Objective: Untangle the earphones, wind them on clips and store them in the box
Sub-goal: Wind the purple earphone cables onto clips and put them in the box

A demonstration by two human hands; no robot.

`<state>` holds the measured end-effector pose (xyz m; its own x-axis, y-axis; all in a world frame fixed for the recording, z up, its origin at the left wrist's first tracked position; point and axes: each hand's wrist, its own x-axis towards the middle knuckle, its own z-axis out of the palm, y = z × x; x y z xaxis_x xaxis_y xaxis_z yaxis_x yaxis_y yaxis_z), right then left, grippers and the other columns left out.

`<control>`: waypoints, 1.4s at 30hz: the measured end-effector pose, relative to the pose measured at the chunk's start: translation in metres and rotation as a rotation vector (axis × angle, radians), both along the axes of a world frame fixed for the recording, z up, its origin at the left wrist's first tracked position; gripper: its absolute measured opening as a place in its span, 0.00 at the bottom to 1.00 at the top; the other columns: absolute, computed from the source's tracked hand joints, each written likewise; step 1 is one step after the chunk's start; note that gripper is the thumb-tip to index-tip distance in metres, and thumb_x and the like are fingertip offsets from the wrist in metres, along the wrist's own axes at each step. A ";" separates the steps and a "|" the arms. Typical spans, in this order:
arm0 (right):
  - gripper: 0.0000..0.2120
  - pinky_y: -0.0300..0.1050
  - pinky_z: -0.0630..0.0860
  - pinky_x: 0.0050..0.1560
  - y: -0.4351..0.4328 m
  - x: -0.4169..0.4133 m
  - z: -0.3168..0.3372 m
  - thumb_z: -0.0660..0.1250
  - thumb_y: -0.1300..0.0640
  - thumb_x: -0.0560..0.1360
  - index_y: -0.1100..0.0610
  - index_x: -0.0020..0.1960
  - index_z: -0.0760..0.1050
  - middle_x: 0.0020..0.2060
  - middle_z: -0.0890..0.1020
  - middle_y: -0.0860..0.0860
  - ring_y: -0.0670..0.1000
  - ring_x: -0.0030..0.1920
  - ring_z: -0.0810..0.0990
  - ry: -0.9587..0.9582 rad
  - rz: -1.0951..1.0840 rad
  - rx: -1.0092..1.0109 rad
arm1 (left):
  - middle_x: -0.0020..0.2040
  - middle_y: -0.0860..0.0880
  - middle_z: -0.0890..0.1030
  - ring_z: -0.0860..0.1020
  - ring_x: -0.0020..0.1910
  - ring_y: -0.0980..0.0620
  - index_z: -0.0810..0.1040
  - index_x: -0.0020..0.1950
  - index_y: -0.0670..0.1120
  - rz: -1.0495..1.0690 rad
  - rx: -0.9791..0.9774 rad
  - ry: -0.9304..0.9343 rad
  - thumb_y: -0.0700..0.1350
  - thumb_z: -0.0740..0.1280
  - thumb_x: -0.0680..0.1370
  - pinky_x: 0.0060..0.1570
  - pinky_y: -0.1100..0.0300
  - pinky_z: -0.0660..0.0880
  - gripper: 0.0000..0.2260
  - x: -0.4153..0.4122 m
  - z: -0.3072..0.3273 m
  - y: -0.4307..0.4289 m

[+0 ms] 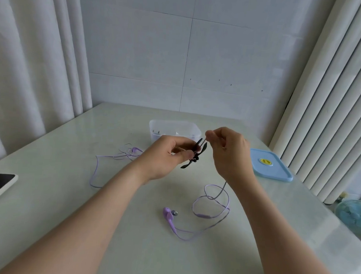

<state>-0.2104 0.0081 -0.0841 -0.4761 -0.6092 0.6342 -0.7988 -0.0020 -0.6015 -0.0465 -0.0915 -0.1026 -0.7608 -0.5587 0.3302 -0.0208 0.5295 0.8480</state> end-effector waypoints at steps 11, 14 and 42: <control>0.16 0.34 0.65 0.29 -0.002 0.013 -0.008 0.61 0.57 0.84 0.51 0.42 0.83 0.24 0.74 0.46 0.44 0.25 0.71 0.029 0.185 0.412 | 0.51 0.43 0.87 0.85 0.50 0.46 0.84 0.58 0.39 0.155 0.497 0.472 0.40 0.69 0.83 0.50 0.57 0.83 0.07 -0.007 0.005 -0.004; 0.14 0.35 0.64 0.30 0.002 0.023 -0.006 0.61 0.57 0.83 0.51 0.45 0.83 0.26 0.73 0.50 0.46 0.25 0.68 0.046 0.340 0.445 | 0.49 0.45 0.87 0.86 0.48 0.48 0.84 0.57 0.40 0.293 0.475 0.475 0.43 0.70 0.83 0.50 0.54 0.84 0.07 -0.007 0.003 -0.011; 0.13 0.42 0.62 0.30 0.002 -0.011 0.004 0.65 0.49 0.83 0.55 0.45 0.80 0.23 0.66 0.42 0.48 0.25 0.62 -0.428 0.133 0.031 | 0.54 0.49 0.88 0.85 0.55 0.55 0.84 0.63 0.46 -0.028 0.160 0.086 0.42 0.70 0.83 0.54 0.65 0.77 0.10 -0.006 -0.003 0.007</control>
<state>-0.2212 0.0104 -0.0805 -0.6080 -0.6984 0.3775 -0.4720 -0.0643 -0.8792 -0.0523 -0.0847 -0.1054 -0.7496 -0.5881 0.3036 0.0686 0.3873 0.9194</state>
